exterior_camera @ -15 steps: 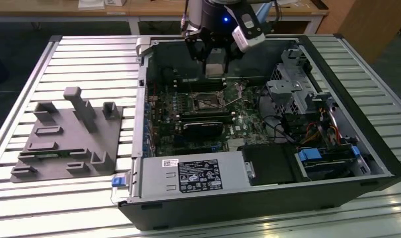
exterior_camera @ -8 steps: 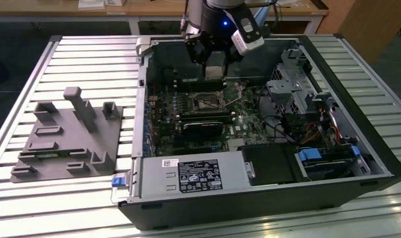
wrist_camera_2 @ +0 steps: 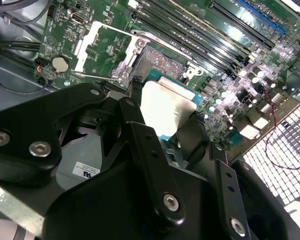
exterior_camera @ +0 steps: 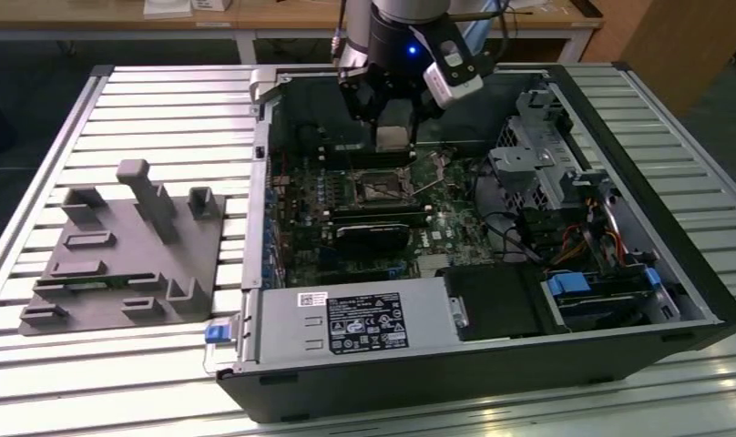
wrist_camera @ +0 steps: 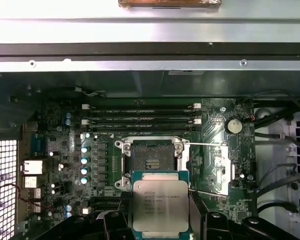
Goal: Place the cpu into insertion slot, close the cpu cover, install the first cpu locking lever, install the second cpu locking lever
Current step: 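Place the cpu into insertion slot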
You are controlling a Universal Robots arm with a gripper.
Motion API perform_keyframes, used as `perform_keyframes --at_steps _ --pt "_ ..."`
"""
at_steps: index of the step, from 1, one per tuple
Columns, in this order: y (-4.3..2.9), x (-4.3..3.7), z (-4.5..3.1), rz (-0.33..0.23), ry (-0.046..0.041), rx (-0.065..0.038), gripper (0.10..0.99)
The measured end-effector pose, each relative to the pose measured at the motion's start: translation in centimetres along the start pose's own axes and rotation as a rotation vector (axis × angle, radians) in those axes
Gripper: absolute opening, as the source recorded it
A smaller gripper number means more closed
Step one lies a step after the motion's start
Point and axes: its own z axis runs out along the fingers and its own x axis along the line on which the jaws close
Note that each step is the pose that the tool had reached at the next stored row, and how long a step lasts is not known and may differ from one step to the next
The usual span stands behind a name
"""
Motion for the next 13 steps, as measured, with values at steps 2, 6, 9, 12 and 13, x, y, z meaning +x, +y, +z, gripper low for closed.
perform_keyframes --at_steps 2,6,9,12,13 --pt "-0.01 0.00 0.17 0.000 0.0000 0.000 0.537" --pt "-0.04 0.01 0.49 0.000 0.0000 0.001 0.537" --pt "-0.06 0.01 0.76 0.000 0.0000 0.001 0.537" --pt "-0.08 0.02 1.06 0.000 0.0000 0.002 0.537" --pt "-0.09 0.02 1.18 0.000 -0.0001 0.002 0.537"
